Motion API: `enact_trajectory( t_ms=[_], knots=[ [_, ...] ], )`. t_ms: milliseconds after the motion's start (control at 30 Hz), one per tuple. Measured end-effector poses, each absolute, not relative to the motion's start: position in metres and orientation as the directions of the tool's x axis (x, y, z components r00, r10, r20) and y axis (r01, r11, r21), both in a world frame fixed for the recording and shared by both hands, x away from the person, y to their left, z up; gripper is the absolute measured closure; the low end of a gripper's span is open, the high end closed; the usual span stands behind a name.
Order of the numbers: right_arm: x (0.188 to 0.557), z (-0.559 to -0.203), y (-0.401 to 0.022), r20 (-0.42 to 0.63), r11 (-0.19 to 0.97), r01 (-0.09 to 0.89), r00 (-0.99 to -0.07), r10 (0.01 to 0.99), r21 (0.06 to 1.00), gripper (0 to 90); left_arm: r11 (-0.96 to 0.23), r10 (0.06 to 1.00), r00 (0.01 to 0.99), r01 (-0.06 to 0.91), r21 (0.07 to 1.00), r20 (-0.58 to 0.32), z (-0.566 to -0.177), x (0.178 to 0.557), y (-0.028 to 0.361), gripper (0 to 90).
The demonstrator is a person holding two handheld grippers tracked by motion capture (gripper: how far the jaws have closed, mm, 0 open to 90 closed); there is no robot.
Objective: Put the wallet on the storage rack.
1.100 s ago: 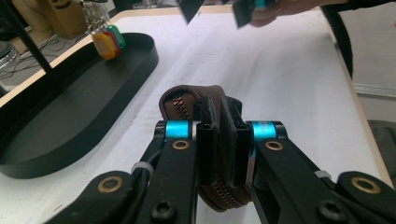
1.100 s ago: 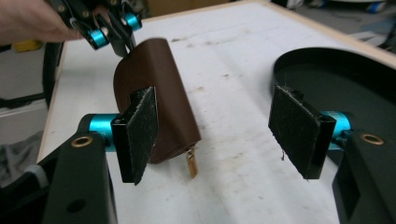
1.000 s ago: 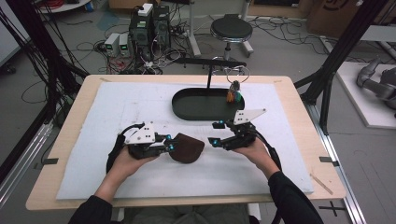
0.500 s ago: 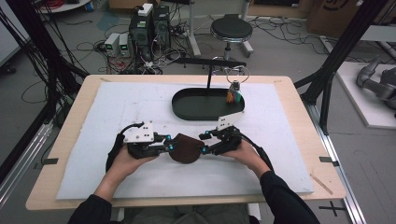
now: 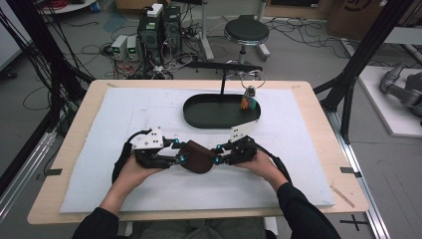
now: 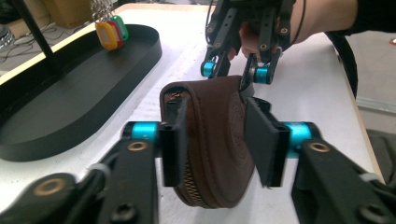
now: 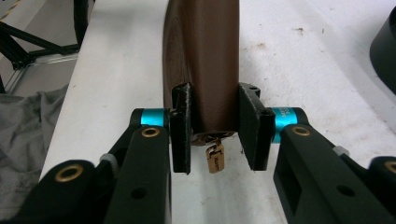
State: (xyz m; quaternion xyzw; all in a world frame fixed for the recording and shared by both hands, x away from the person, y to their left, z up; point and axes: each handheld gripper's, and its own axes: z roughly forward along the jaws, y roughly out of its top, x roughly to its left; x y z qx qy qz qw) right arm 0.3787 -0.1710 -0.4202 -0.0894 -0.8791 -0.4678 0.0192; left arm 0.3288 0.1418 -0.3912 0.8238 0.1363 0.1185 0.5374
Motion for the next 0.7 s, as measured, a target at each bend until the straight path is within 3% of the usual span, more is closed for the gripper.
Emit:
enact_trajectory(
  t_ms=[67,300,567,700],
  knots=[
    [0.378,-0.418,-0.173,0.097,0.545,0.157,-0.986,0.137,0.824,70.3,-0.391,0.392,0.919,0.122,0.912,0.045,-0.391,0.33,0.141,45.8],
    [0.371,-0.407,-0.18,0.076,0.514,0.13,-0.989,0.125,0.848,70.5,-0.347,0.371,0.929,0.155,0.925,-0.016,-0.39,0.334,0.143,36.5],
    [0.36,-0.392,-0.18,0.027,0.524,0.072,-0.995,0.093,0.849,70.4,-0.356,0.298,0.953,0.154,0.922,-0.044,-0.382,0.334,0.132,36.5],
    [0.357,-0.389,-0.18,0.031,0.524,0.071,-0.996,0.085,0.849,70.4,-0.374,0.264,0.962,0.168,0.912,-0.069,-0.382,0.335,0.127,41.9]
  ],
)
